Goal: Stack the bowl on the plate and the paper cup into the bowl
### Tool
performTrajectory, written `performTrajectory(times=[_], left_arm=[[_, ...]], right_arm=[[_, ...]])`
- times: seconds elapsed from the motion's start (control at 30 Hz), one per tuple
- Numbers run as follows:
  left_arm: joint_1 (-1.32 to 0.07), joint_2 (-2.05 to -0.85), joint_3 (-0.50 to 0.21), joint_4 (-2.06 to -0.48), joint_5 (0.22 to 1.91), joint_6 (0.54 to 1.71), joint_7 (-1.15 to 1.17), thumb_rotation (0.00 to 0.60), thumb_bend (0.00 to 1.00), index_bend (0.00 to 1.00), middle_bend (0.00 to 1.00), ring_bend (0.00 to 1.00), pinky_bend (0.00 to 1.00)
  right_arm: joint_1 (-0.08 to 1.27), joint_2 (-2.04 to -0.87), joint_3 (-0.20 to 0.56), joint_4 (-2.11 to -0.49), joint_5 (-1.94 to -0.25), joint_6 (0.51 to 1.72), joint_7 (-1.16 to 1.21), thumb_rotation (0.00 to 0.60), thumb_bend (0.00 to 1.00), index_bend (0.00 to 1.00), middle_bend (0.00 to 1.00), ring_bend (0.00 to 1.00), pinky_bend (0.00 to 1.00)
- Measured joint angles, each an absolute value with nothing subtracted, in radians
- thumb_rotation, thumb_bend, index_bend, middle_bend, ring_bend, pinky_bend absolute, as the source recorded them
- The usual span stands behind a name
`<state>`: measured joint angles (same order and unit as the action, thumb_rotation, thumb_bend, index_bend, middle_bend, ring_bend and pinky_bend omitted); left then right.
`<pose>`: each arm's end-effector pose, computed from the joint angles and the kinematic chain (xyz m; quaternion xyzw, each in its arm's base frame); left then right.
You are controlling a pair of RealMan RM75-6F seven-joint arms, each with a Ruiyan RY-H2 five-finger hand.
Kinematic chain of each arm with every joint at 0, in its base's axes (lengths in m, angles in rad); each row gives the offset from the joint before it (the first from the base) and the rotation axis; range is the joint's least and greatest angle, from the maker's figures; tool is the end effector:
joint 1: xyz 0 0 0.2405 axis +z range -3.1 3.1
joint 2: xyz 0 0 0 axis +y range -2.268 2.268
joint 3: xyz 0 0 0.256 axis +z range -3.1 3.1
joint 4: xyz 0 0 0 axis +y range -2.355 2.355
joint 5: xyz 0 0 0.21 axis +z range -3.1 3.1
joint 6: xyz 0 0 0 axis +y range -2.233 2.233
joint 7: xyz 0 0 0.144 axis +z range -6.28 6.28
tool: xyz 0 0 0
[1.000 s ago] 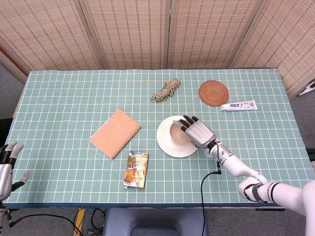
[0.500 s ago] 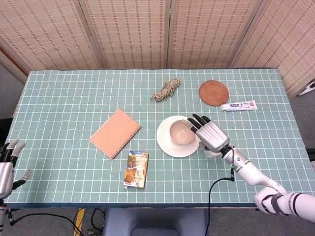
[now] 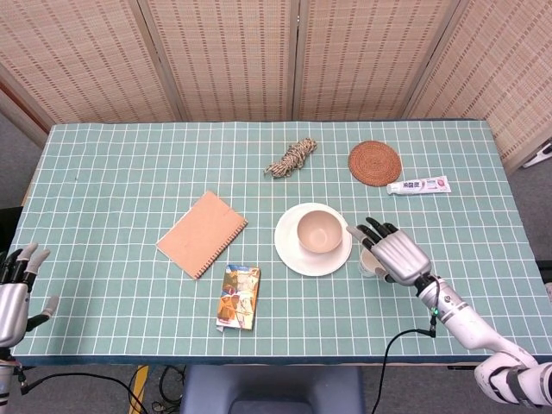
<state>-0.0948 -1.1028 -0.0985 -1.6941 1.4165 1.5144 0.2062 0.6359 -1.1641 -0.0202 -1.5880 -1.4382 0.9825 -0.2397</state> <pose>-0.2993 0.1921 0.1716 -0.5830 -0.3424 -0.3568 0.6446 -0.2232 -0.3051 0.0774 0.8211 -0.2632 0.2743 0.4258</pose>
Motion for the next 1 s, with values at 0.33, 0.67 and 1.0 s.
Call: performTrajectory(times=[0.33, 0.67, 1.0], left_arm=[[-0.088, -1.086, -0.097, -1.709, 1.412, 1.523, 0.211, 0.6, 0.29, 0.14, 0.02, 0.09, 0.03], [-0.094, -1.084, -0.099, -1.717, 1.417, 1.52, 0.219, 0.6, 0.29, 0.14, 0.02, 0.09, 0.03], [-0.096, -1.084, -0.096, -1.721, 1.417, 1.514, 0.224, 0.6, 0.29, 0.14, 0.01, 0.09, 0.03]], right_arm=[[0.625, -1.199, -0.039, -1.539, -1.464, 0.949, -0.195, 0.6, 0.26, 0.0, 0.13, 0.04, 0.22], [0.599, -1.179, -0.035, -1.554, -1.513, 1.005, -0.153, 0.6, 0.26, 0.0, 0.13, 0.04, 0.22], [0.584, -1.165, -0.034, -1.563, -1.501, 0.99, -0.154, 0.6, 0.23, 0.0, 0.13, 0.04, 0.22]])
